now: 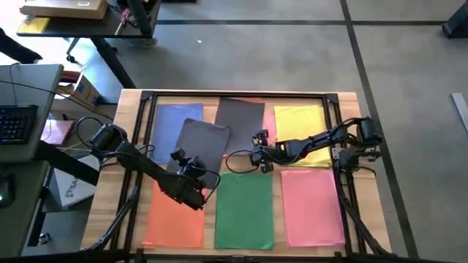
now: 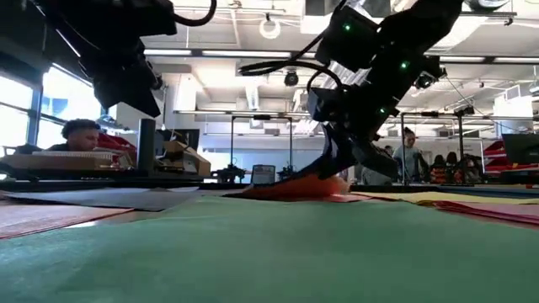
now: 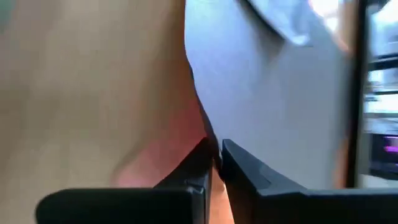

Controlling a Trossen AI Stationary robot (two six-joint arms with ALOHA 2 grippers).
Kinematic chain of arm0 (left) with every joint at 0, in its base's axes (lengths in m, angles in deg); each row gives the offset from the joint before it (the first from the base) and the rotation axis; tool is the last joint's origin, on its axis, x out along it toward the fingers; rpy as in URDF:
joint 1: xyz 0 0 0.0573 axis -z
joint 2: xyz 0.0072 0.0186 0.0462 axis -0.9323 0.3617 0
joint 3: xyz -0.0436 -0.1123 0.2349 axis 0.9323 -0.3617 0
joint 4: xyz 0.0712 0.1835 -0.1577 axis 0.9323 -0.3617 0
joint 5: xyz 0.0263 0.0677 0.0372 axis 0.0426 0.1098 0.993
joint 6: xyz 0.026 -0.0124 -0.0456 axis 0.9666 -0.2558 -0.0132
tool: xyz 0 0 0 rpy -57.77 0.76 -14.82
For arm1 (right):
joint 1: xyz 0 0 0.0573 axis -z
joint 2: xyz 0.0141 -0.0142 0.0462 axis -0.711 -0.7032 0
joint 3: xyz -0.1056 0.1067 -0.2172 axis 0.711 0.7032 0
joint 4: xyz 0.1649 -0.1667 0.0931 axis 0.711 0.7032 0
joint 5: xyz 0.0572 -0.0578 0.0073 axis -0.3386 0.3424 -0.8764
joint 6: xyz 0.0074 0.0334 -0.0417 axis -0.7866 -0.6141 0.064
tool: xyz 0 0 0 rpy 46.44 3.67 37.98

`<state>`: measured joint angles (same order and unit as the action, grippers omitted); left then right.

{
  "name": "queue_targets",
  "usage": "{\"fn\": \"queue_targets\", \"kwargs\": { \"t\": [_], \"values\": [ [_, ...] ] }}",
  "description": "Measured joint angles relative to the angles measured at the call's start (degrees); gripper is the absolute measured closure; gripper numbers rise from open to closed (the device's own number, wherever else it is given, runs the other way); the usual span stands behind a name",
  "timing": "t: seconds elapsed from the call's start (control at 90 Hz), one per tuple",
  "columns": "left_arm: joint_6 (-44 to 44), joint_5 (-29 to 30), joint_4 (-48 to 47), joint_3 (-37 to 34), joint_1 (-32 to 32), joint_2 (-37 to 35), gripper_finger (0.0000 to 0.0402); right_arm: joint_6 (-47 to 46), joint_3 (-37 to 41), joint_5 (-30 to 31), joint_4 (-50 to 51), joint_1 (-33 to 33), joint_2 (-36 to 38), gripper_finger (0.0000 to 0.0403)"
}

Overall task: Organize paper
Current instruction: Stack the right black paper on the left black paper

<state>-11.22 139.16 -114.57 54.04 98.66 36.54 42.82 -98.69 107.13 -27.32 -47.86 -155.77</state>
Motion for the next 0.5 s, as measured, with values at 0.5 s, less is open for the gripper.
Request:
{"fn": "queue_targets", "kwargs": {
  "t": [0.5],
  "values": [
    [1.12,0.27,1.56,0.0,-0.02,0.02,0.0387,-3.53,-0.02,-10.51,0.19,-0.09,0.0,0.0255]
  ]
}}
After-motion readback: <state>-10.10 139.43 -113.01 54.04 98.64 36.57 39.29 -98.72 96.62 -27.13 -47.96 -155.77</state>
